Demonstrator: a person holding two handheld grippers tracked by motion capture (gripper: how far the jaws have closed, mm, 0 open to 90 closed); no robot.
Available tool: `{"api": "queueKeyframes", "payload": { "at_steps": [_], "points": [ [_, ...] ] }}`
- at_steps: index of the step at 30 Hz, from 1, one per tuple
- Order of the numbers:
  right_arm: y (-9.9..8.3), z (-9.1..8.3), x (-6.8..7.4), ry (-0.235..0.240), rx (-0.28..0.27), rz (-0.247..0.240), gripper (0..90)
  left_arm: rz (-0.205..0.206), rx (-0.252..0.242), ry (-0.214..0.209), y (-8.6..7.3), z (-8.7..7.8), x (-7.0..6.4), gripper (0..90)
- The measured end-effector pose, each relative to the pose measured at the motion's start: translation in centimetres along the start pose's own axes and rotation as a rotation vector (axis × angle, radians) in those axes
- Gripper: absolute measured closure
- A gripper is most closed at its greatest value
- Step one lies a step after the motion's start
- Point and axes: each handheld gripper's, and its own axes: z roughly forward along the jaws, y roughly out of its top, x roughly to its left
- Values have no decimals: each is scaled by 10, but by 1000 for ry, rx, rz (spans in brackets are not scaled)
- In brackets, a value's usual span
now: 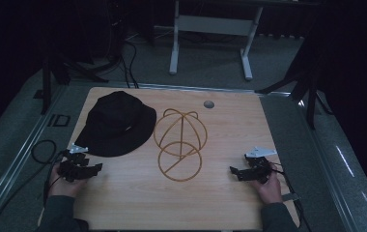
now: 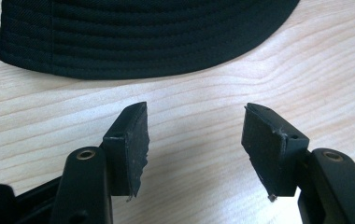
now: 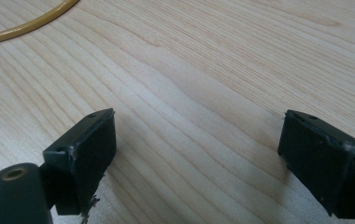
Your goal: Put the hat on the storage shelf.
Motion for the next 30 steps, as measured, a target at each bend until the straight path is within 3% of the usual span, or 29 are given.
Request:
{"api": "queueKeyframes", "payload": {
  "at_steps": [5,12,17,23,30],
  "points": [
    [0,0,0,1,1,4,113,47,28,13,1,-4,4,417],
    [0,0,0,0,0,3,113,77,44,29,10,-9,8,429],
    [0,0,0,0,0,4,114,110,49,22,17,-11,8,437],
    [0,0,0,0,0,4,114,159,63,-8,24,-15,6,509],
    [0,0,0,0,0,4,114,176,58,-26,33,-20,6,522]
  ]
}}
